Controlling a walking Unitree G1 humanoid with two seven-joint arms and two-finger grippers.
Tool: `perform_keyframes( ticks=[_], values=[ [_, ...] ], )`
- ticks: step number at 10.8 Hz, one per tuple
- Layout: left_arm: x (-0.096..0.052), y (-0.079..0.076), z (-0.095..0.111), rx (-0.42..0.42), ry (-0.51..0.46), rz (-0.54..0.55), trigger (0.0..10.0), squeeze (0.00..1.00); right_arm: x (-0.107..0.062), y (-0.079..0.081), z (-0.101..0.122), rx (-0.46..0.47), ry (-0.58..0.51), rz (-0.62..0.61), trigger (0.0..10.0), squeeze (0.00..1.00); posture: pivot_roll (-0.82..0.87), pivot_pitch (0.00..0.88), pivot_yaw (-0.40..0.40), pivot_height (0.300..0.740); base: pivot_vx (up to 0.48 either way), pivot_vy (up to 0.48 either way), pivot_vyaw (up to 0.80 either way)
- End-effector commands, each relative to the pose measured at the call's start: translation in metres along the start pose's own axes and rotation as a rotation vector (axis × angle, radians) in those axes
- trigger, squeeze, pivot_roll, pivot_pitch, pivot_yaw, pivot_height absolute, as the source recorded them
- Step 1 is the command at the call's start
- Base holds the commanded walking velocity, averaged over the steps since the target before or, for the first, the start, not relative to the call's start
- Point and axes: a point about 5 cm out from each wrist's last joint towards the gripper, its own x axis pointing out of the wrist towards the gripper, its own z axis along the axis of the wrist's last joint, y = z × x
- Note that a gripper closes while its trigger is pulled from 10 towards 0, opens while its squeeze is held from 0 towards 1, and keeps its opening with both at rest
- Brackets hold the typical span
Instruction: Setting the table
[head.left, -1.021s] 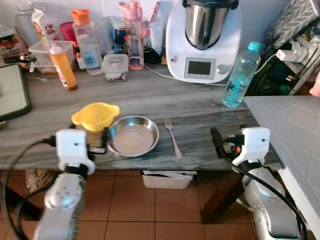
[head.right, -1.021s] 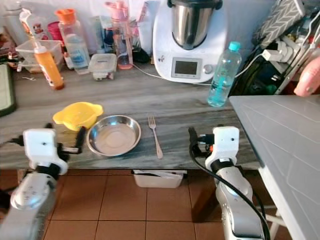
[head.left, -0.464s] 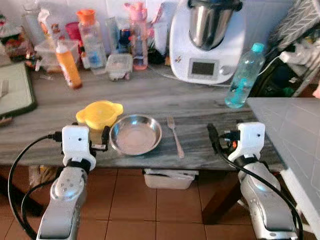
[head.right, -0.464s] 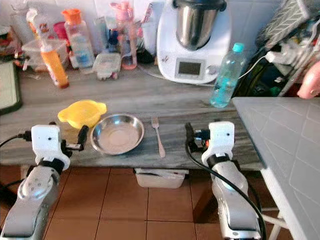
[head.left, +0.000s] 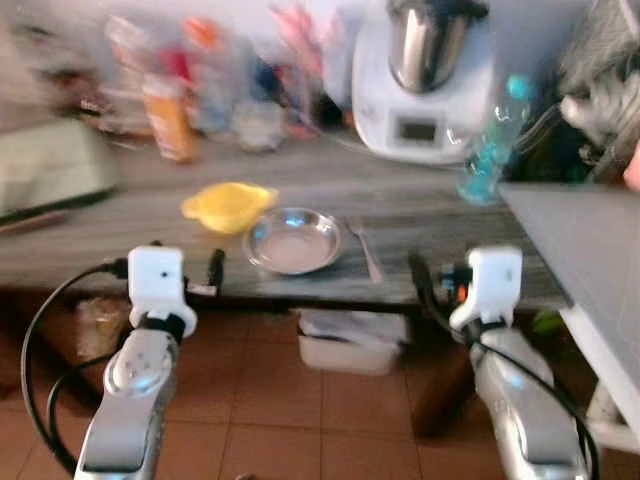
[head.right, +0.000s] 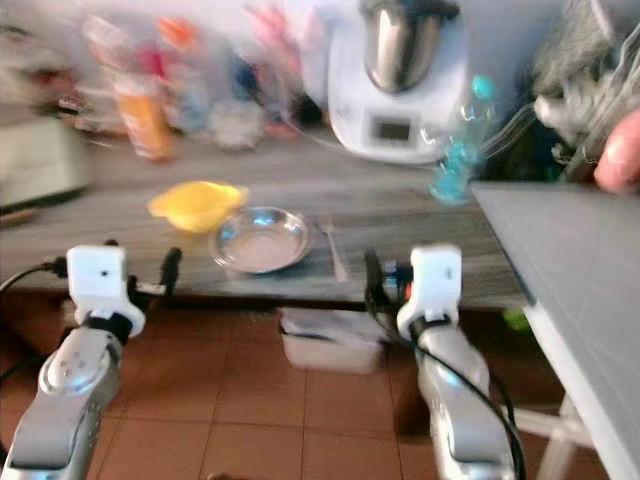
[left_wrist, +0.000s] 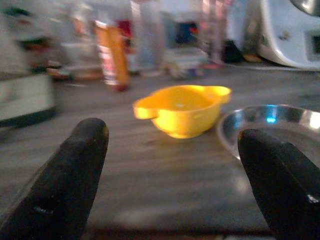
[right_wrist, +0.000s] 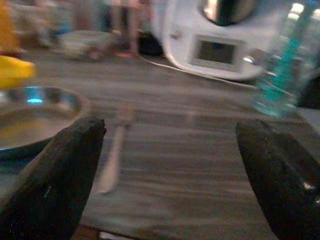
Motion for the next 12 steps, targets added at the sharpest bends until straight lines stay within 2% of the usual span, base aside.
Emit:
perform_keyframes(
  ticks=[1,9,11,12],
  values=[
    [-0.001,0.001,-0.005,0.007,0.029,-0.002,10.0,0.0,-0.001,0.001,-0.002,0.004,0.003,-0.001,10.0,0.15,0.07,0.0,0.021,0.74,-0.33,0.0,0.0],
    [0.003,-0.009,-0.004,0.017,0.016,-0.053,10.0,0.0,0.0,0.0,0.001,-0.001,-0.005,-0.012,10.0,0.15,0.05,0.0,0.024,0.74,-0.319,0.0,0.0],
    [0.002,-0.012,-0.005,-0.005,0.023,-0.056,10.0,0.0,-0.001,0.0,0.0,-0.004,-0.002,-0.012,10.0,0.14,0.05,0.0,0.023,0.74,-0.126,0.0,0.0],
    [0.002,-0.016,-0.003,-0.018,-0.005,-0.096,10.0,0.0,-0.002,0.0,0.0,-0.006,0.001,-0.012,10.0,0.15,0.05,0.0,0.019,0.74,0.0,0.0,0.0]
  ],
)
